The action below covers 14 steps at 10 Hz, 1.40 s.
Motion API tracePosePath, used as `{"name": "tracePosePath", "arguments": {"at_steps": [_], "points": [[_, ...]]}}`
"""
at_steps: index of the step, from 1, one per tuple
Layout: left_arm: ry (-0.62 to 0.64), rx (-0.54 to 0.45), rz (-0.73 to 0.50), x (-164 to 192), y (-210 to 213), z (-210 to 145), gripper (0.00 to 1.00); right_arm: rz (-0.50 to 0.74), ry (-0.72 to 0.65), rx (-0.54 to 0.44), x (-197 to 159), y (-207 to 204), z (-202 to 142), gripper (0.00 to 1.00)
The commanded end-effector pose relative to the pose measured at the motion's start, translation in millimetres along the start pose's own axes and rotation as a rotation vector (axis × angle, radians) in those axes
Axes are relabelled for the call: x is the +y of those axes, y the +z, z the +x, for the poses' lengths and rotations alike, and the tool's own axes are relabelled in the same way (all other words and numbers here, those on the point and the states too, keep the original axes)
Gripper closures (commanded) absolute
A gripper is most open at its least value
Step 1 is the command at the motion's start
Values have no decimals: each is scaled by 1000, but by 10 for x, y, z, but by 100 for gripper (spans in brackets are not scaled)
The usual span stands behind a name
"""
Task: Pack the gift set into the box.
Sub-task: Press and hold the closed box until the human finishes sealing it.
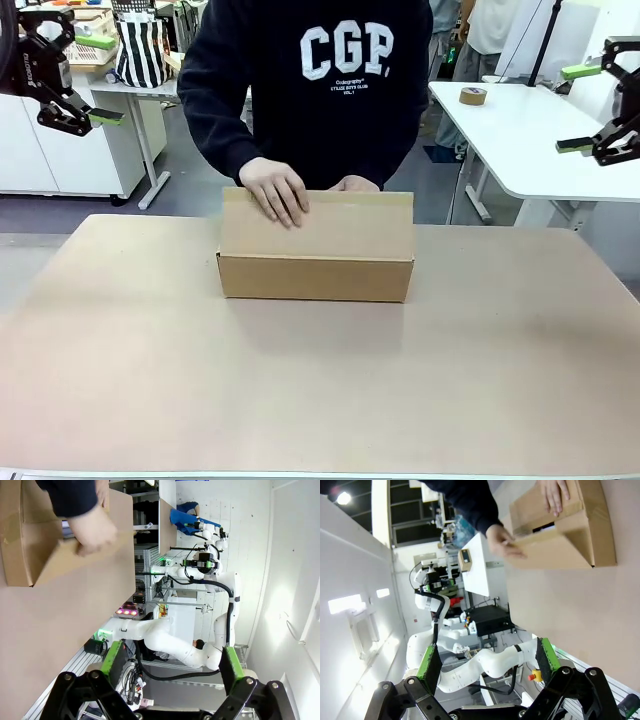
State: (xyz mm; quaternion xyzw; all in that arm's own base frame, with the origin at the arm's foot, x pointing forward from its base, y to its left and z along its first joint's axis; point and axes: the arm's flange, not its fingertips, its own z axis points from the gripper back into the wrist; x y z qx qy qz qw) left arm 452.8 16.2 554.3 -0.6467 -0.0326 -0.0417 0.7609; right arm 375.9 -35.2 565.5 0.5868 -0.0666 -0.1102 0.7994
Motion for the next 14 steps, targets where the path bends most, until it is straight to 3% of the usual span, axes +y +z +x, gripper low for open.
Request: {"name": "tracePosePath", "arguments": {"at_steps": [1,14], "points": [[1,-1,14,-21,-2,-18,0,2,-10,2,22,-2,1,0],[1,-1,14,-21,-2,-18,0,2,-10,2,22,-2,1,0]]}}
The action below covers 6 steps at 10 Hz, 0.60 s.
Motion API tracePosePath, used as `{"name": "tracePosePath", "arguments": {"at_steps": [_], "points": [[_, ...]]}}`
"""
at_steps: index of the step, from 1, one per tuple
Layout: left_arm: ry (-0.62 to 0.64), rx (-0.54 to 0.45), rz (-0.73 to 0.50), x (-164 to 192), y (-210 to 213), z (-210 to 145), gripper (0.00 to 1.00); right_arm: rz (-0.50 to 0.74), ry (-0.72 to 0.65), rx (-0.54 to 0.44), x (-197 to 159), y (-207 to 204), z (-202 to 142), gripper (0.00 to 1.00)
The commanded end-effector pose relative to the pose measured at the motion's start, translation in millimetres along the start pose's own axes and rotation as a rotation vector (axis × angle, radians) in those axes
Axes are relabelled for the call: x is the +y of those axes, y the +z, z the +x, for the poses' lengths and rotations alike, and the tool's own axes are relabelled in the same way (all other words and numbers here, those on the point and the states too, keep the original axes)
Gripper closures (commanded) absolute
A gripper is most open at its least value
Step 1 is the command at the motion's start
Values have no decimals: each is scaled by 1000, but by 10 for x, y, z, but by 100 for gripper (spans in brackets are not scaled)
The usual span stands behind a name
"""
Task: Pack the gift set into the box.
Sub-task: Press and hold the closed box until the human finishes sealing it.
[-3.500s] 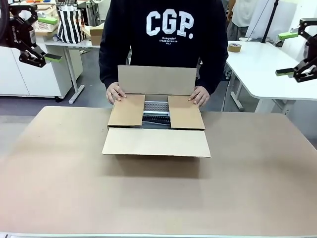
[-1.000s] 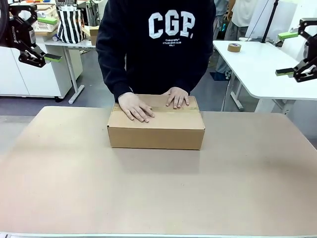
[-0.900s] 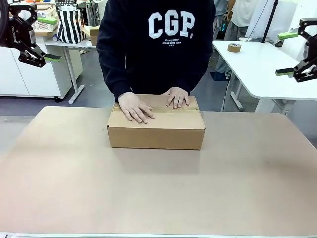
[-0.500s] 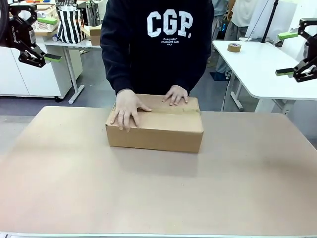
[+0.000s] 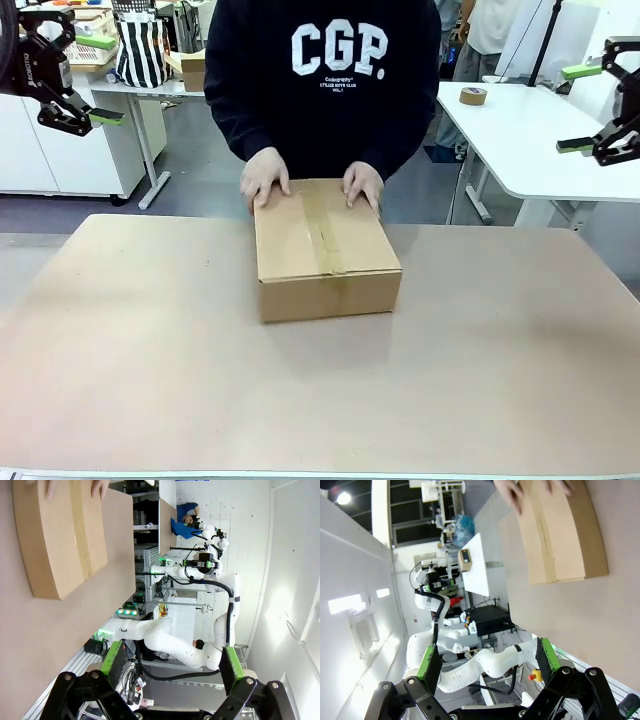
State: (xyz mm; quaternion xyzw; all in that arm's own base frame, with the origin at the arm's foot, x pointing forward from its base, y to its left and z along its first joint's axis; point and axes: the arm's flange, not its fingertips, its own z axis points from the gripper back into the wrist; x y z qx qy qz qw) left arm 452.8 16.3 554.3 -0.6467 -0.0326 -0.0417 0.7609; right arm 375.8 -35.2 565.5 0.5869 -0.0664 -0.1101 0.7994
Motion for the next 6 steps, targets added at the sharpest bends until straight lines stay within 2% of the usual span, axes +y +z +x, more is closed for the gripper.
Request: {"name": "tracePosePath", "arguments": {"at_steps": [1,6], "points": [[1,-1,14,-22,-2,-18,0,1,-10,2,23,-2,1,0],[1,-1,14,-22,-2,-18,0,1,-10,2,23,-2,1,0]]}}
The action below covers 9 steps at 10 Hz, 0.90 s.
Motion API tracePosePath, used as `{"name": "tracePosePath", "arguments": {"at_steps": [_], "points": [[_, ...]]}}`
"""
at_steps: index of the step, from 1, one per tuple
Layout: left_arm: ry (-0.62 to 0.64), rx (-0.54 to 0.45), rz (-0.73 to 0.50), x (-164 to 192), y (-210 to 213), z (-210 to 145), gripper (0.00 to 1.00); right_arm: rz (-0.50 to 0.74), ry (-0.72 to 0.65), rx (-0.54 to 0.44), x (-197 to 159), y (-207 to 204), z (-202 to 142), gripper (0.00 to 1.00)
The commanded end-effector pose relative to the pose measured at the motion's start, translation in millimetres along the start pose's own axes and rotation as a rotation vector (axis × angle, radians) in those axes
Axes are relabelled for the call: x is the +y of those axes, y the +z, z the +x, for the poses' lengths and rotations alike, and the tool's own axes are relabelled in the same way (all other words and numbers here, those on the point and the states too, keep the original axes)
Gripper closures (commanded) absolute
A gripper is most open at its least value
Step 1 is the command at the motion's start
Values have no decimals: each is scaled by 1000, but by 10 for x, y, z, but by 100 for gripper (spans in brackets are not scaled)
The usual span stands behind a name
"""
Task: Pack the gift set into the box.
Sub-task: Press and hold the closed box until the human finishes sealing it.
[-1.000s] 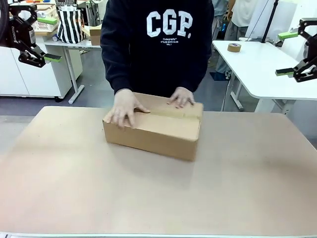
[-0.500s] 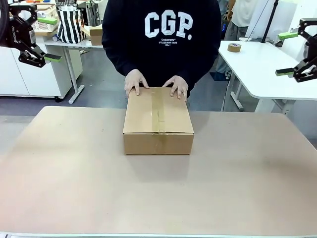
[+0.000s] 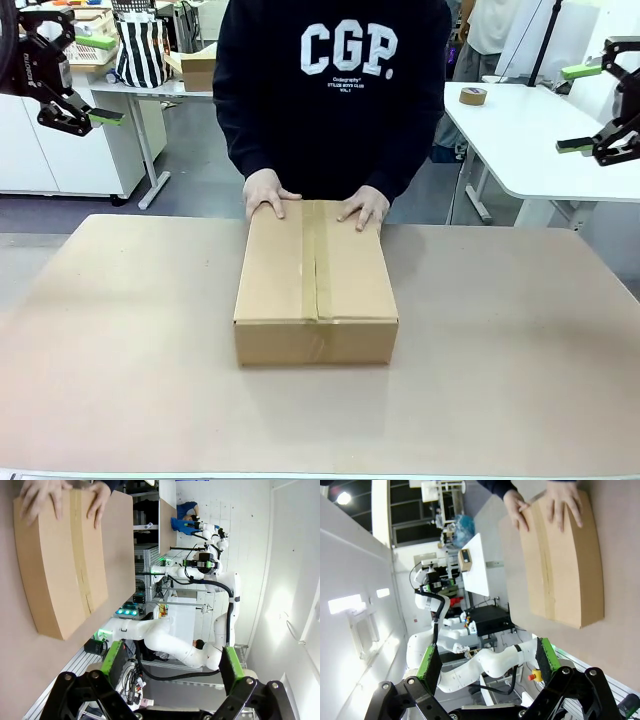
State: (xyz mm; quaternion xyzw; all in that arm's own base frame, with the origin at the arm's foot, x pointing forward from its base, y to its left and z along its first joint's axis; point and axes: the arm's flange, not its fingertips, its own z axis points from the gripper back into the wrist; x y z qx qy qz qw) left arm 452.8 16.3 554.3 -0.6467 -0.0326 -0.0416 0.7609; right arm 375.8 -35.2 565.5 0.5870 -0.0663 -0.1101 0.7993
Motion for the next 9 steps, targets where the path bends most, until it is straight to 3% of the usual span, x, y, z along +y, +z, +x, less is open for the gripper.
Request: {"name": "tracePosePath", "arguments": {"at_steps": [1,9], "points": [[1,-1,14,-22,-2,-18,0,1,-10,2,23,-2,1,0],[1,-1,14,-22,-2,-18,0,1,-10,2,23,-2,1,0]]}}
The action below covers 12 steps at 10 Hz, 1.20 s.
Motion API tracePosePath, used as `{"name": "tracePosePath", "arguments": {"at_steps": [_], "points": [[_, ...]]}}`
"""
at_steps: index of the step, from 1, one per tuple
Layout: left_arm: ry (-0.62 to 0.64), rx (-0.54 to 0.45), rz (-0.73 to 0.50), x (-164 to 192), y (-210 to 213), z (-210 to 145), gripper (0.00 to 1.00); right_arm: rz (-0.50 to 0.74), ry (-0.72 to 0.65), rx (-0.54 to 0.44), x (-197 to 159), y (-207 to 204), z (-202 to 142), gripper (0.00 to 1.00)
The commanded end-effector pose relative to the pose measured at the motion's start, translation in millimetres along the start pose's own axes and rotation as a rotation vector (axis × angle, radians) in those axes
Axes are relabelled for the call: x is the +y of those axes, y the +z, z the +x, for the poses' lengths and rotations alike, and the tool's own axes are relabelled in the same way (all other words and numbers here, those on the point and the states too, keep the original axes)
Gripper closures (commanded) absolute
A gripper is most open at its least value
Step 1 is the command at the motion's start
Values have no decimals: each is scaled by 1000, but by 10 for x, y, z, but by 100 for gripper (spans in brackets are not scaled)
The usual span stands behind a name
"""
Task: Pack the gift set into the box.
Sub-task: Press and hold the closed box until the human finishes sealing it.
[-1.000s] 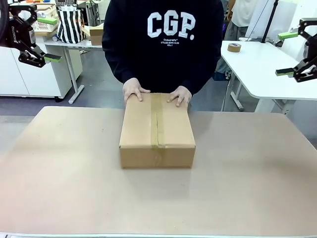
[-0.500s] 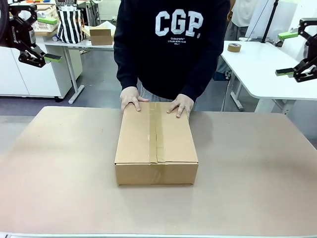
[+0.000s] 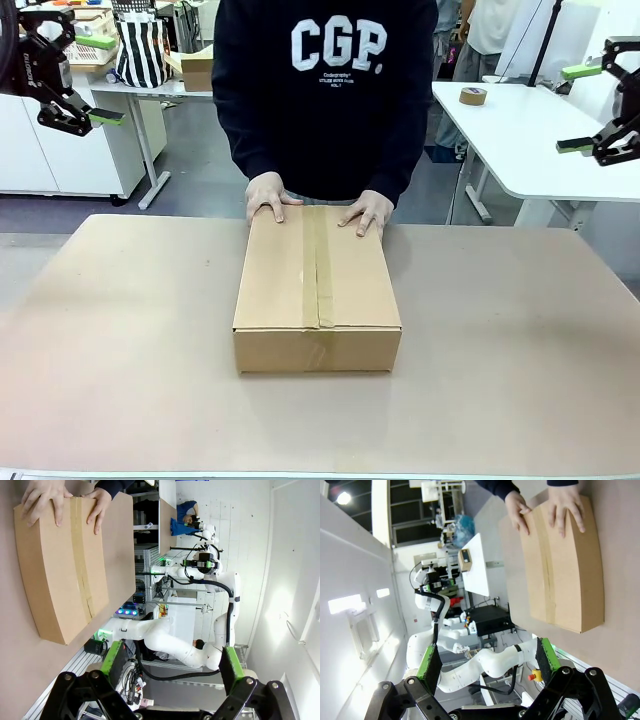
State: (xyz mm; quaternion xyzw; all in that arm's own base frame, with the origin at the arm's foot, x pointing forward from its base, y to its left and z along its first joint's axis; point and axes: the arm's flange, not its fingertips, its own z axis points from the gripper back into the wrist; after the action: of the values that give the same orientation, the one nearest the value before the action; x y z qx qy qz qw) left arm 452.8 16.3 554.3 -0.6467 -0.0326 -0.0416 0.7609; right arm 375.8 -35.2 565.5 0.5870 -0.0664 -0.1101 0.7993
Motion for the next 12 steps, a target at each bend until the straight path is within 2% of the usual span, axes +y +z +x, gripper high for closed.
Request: {"name": "tracePosePath", "arguments": {"at_steps": [1,12], "points": [[1,-1,14,-22,-2,-18,0,1,-10,2,23,-3,1,0],[1,-1,14,-22,-2,-18,0,1,-10,2,23,-3,1,0]]}}
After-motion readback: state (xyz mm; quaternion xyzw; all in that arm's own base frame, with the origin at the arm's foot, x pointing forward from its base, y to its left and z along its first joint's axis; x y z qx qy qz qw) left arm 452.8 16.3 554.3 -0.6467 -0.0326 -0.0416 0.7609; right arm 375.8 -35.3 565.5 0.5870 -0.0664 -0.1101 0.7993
